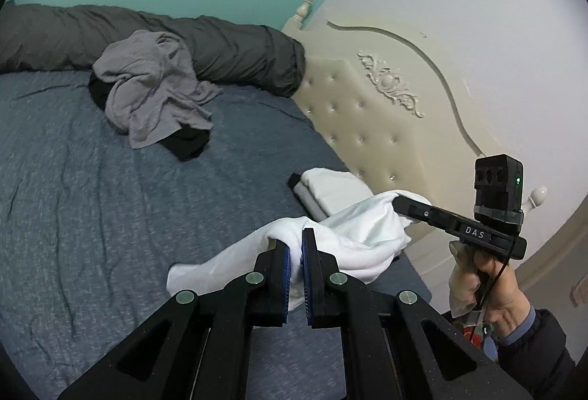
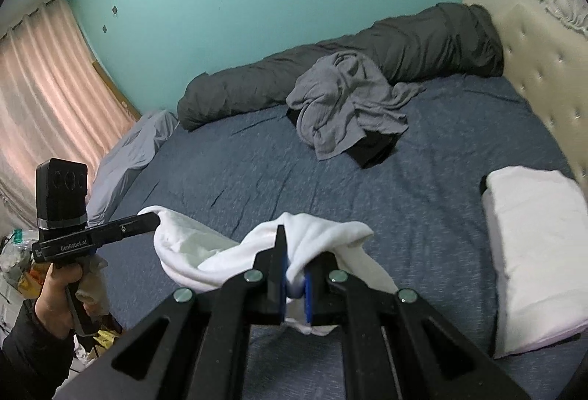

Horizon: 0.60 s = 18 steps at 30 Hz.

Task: Fold clothes
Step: 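Grasp the hem end with both grippers and lift the polo, then carry the polo with both grippers toward the headboard and fold it over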

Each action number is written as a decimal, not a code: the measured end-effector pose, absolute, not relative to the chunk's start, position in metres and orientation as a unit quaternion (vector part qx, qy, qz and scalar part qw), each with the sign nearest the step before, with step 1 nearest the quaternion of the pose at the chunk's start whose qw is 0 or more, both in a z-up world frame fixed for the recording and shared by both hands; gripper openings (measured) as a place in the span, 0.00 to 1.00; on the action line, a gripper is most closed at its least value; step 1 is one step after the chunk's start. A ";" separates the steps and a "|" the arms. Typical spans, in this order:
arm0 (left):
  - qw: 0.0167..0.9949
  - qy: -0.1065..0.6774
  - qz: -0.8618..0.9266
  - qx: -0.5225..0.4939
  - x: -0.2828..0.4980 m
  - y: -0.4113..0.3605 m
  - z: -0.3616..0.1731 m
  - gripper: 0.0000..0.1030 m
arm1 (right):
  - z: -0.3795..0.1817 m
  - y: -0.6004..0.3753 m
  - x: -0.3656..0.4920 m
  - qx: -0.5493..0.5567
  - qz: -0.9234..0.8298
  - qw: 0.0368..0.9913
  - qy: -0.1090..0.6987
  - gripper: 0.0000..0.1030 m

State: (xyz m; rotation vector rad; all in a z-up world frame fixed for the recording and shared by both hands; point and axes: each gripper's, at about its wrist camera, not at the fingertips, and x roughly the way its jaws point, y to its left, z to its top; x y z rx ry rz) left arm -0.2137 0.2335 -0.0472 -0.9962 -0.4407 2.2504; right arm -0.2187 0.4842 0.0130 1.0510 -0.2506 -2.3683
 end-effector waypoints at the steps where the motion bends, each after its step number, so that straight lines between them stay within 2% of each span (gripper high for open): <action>1: 0.317 -0.166 0.855 -0.376 -0.215 0.239 -0.043 0.06 | 0.017 0.489 -0.219 0.388 -0.878 0.265 -0.092 0.06; 18: 0.342 -0.137 0.864 -0.344 -0.249 0.346 0.028 0.06 | 0.098 0.578 -0.248 0.350 -0.905 0.233 -0.056 0.06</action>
